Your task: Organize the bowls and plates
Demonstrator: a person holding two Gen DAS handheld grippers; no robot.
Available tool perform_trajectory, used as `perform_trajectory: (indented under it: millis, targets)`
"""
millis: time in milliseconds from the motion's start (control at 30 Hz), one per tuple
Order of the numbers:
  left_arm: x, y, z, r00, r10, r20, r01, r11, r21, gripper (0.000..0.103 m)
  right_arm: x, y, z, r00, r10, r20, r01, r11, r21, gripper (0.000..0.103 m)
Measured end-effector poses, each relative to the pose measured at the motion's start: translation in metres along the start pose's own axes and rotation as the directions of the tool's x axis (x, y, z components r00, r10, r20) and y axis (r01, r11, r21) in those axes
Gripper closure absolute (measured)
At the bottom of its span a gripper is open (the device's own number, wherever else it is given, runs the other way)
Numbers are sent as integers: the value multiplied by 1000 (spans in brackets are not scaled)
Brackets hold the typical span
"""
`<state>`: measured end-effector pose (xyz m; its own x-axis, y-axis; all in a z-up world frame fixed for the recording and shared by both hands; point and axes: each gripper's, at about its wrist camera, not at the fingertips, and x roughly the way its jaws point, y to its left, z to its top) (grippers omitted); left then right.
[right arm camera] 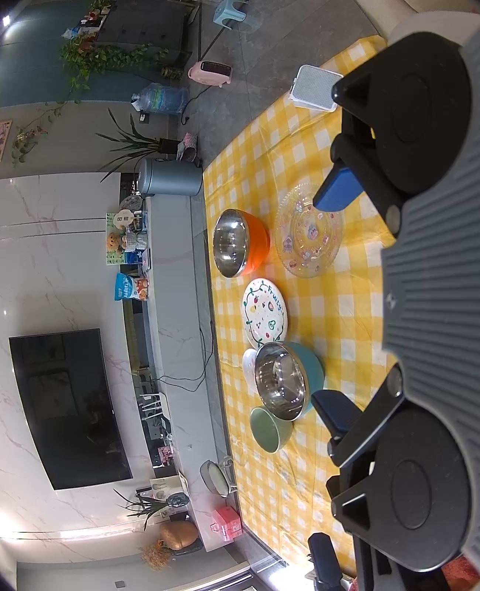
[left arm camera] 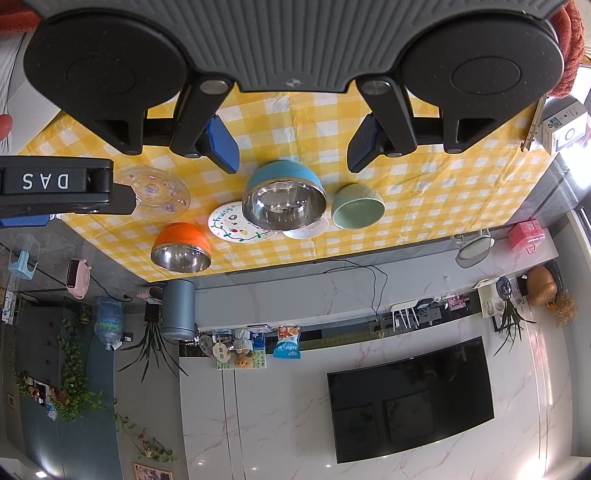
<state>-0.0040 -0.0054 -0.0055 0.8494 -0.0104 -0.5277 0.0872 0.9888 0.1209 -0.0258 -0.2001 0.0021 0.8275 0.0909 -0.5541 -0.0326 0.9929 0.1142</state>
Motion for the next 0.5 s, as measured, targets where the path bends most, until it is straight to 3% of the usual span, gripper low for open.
perform_trajectory:
  millis: [500]
  targets:
    - [0, 0, -4, 1000, -4, -4, 4, 1000, -7, 24, 2, 3, -1, 1000, 7, -2, -7, 1000, -10, 3]
